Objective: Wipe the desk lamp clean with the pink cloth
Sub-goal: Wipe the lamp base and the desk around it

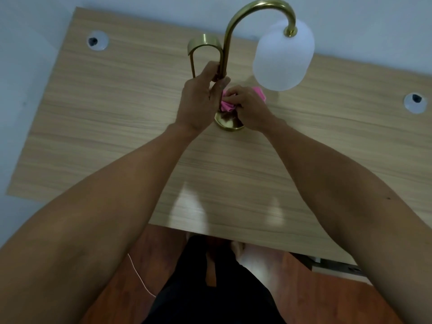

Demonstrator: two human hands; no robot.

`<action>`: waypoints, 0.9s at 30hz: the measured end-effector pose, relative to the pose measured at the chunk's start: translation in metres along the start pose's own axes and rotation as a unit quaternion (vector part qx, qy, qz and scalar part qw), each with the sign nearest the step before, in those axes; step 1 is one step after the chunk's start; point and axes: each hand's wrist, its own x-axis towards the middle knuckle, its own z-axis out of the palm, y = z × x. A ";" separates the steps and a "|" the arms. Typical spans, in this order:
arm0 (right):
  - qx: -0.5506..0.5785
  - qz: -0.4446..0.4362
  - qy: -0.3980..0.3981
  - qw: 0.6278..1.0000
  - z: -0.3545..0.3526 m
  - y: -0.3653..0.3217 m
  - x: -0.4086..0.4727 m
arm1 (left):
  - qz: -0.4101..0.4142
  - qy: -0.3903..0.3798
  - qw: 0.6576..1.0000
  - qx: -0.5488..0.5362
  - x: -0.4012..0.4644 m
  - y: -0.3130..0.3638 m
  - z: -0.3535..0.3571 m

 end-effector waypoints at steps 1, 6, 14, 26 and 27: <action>0.003 -0.006 -0.001 1.000 0.000 0.001 0.000 | -0.001 -0.005 1.000 0.001 0.001 0.001 0.000; 0.007 0.000 -0.024 1.000 -0.001 0.003 -0.001 | 0.001 -0.023 1.000 0.007 0.002 0.003 -0.004; -0.024 0.025 0.016 0.999 0.015 -0.002 -0.017 | 0.002 -0.027 1.000 0.013 0.002 0.010 -0.009; -0.035 0.121 0.064 0.990 0.038 -0.019 -0.041 | -0.008 -0.035 0.999 0.029 -0.001 0.022 -0.014; -0.047 0.119 0.059 0.990 0.038 -0.020 -0.042 | -0.007 -0.036 0.999 0.030 -0.001 0.023 -0.014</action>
